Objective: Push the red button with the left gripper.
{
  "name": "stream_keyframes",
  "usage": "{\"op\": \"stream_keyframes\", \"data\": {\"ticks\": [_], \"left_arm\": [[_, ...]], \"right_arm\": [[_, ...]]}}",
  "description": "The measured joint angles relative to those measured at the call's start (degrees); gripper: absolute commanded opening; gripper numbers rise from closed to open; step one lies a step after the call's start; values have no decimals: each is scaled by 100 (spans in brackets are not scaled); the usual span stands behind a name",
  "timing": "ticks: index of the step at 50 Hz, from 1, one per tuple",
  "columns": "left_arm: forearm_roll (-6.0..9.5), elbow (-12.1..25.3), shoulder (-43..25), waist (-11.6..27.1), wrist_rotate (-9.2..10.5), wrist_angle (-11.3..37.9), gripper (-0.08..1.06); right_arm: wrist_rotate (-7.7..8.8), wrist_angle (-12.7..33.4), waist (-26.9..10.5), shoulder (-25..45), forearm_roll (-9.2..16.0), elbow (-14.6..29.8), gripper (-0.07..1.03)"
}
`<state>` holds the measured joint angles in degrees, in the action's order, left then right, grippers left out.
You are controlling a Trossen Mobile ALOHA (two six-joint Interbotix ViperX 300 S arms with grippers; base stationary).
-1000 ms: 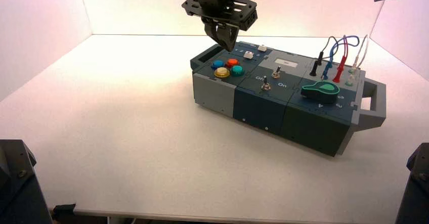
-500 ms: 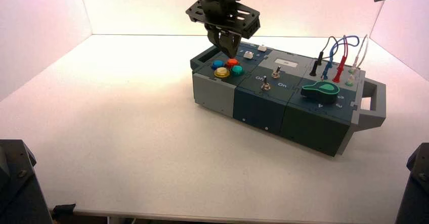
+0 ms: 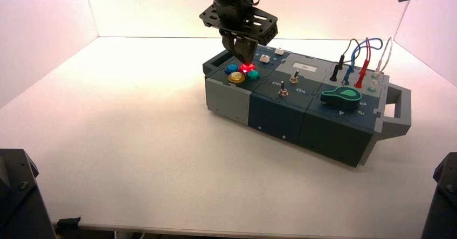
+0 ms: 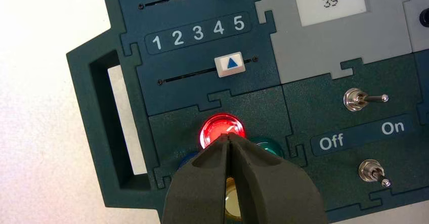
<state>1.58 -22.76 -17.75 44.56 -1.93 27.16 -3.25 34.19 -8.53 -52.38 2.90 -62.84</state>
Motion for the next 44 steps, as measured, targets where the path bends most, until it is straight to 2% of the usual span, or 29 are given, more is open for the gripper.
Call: {"op": "stream_keyframes", "data": {"ticks": [26, 44], "left_arm": [[9, 26, 9, 9, 0, 53, -3], [0, 26, 431, 9, 0, 132, -3]], "right_arm": [[0, 0, 0, -26, 18, -9, -2], [9, 18, 0, -70, 62, 0, -2]]}}
